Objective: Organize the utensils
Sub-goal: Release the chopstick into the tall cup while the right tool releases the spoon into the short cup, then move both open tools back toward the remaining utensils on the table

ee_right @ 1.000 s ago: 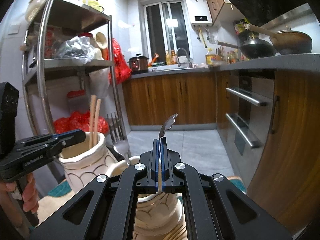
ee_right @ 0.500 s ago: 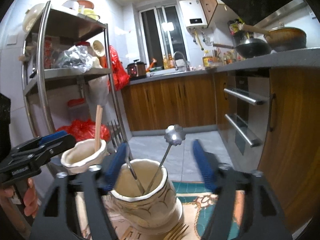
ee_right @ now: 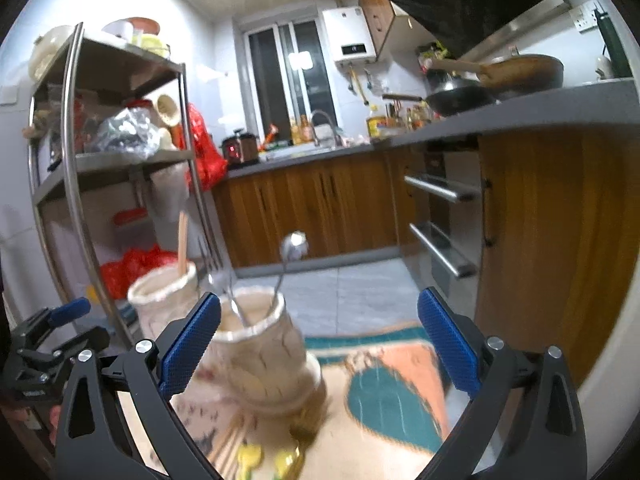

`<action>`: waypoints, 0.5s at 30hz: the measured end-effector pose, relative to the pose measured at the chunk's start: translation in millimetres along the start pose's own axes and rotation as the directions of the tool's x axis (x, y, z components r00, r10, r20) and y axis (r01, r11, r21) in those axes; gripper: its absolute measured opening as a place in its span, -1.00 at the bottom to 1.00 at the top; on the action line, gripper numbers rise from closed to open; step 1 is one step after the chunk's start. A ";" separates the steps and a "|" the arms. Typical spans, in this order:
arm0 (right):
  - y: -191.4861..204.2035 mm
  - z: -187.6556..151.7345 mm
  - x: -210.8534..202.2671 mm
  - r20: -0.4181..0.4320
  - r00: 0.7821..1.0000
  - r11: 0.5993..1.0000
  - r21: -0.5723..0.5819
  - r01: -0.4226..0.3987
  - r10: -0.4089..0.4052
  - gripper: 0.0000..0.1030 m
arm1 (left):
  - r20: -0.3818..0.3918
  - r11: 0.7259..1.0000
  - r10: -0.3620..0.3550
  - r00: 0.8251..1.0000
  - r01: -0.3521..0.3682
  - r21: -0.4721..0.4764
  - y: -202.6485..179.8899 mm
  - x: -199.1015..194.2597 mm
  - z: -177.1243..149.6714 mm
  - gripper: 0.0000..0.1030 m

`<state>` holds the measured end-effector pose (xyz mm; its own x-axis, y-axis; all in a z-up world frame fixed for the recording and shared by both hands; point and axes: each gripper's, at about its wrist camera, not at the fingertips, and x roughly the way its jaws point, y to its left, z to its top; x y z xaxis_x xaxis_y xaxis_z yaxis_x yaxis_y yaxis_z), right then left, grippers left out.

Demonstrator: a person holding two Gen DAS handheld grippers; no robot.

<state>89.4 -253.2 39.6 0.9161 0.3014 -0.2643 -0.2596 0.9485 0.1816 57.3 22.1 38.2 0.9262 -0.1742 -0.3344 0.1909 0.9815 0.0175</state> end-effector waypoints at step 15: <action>-5.1 -64.9 14.2 -0.376 0.926 1.000 0.012 0.029 -0.023 0.90 | -0.340 0.998 -0.030 0.940 0.049 0.048 -33.4 16.2 -71.0 0.89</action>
<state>83.9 -247.3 -26.6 0.7400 0.2944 -0.6048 -0.2291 0.9557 0.1849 42.9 -7.8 -34.6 0.7543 -0.1655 -0.6354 0.2513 0.9668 0.0465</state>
